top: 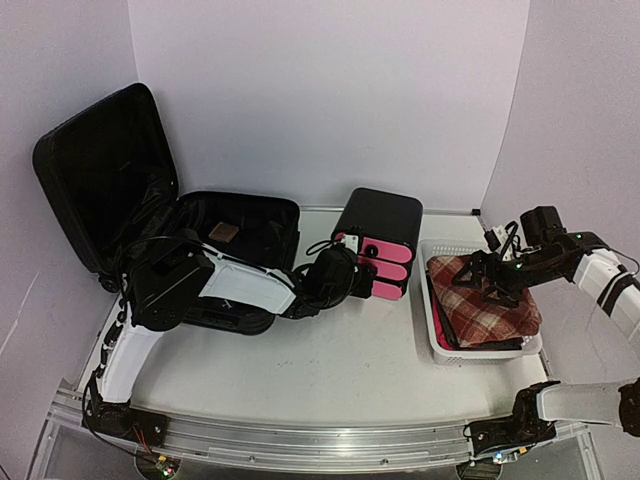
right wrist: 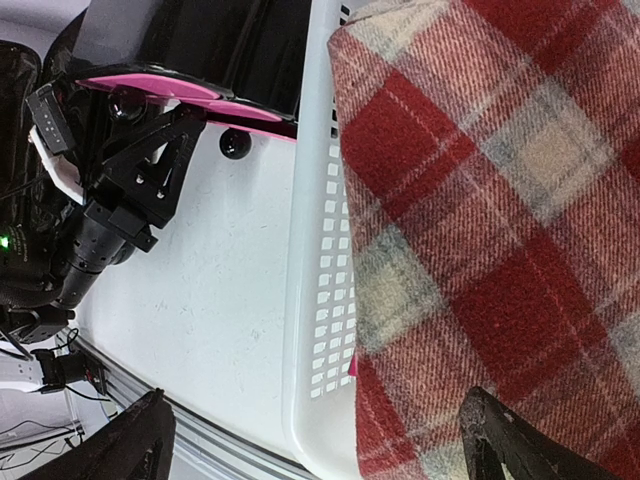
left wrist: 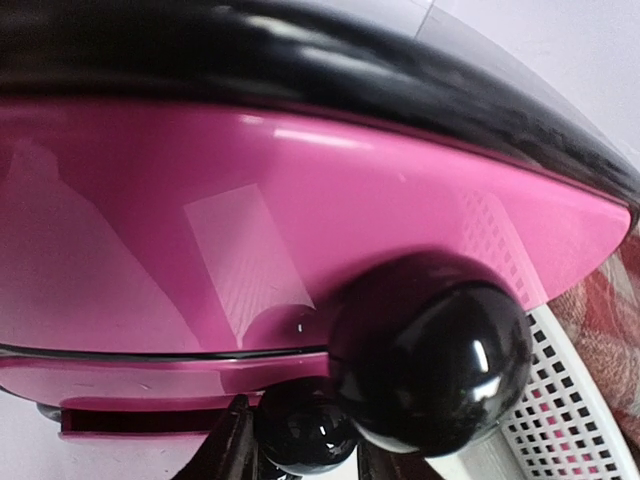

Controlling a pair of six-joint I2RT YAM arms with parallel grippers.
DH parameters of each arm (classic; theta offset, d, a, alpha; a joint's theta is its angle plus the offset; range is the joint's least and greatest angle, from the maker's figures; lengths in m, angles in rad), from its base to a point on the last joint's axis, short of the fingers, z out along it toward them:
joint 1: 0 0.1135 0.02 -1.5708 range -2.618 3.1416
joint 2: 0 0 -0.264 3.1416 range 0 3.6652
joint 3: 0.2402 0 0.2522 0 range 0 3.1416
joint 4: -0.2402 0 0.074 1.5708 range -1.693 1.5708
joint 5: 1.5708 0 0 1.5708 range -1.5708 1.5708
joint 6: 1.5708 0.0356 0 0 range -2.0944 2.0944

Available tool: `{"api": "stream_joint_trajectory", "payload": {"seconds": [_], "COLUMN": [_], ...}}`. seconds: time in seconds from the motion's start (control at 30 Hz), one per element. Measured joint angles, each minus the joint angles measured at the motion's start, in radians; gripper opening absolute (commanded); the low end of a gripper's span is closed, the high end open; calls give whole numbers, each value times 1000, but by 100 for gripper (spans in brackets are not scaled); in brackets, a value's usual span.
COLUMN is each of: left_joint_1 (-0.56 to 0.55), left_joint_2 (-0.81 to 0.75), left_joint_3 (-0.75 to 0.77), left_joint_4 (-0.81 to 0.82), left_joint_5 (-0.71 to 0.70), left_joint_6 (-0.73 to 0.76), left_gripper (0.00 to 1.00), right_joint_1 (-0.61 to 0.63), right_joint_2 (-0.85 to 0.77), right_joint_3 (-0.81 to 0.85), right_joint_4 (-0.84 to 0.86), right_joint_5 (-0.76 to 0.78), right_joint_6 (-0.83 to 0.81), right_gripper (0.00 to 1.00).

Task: Open, take out, and arrange the luggage

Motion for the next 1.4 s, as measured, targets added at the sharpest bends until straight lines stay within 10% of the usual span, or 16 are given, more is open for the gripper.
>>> {"api": "stream_joint_trajectory", "payload": {"seconds": [0.67, 0.9, 1.17, 1.4], "left_joint_1": [-37, -63, -64, -64], "left_joint_2": [-187, -250, -279, -515], "left_joint_3": [-260, -339, -367, -503], "left_joint_4": [13, 3, 0, -116], "left_joint_5": [65, 67, 103, 100], "left_joint_6": [-8, -19, -11, 91], "left_gripper": [20, 37, 89, 93], "right_joint_1": [0, 0, 0, 0], "right_joint_2": [0, 13, 25, 25], "right_joint_3": [-2, -2, -2, -10], "right_joint_4": [-2, -1, 0, 5], "right_joint_5": [0, -1, -4, -4], "right_joint_6": [3, 3, 3, 2], "right_gripper": [98, 98, 98, 98]}}
